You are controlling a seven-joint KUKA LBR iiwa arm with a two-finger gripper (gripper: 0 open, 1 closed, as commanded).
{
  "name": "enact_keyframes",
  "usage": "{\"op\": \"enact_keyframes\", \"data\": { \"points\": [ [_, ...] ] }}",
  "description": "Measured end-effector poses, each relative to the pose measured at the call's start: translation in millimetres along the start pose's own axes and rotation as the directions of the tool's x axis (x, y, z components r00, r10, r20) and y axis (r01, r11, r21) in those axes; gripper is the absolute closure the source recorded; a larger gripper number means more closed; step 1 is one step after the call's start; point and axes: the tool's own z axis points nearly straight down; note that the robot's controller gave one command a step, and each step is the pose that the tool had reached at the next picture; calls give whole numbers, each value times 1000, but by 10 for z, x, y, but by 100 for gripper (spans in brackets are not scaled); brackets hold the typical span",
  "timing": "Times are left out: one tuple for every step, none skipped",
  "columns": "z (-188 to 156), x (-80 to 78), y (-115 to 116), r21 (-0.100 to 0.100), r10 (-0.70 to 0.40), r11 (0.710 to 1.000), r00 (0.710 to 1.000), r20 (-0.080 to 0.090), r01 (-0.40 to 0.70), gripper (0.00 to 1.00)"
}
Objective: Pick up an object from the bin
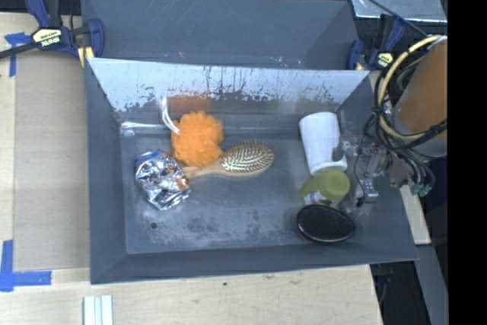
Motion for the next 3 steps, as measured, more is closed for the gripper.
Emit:
{"op": "enact_keyframes", "data": {
  "points": [
    [1070, 153, 667, -4, -67, 998, 998, -6, 67, 0],
    [1222, 57, 197, -4, -55, 998, 998, -4, 55, 0],
    [559, -330, -230, -11, -190, 982, 982, -10, 190, 0]
  ]
}}
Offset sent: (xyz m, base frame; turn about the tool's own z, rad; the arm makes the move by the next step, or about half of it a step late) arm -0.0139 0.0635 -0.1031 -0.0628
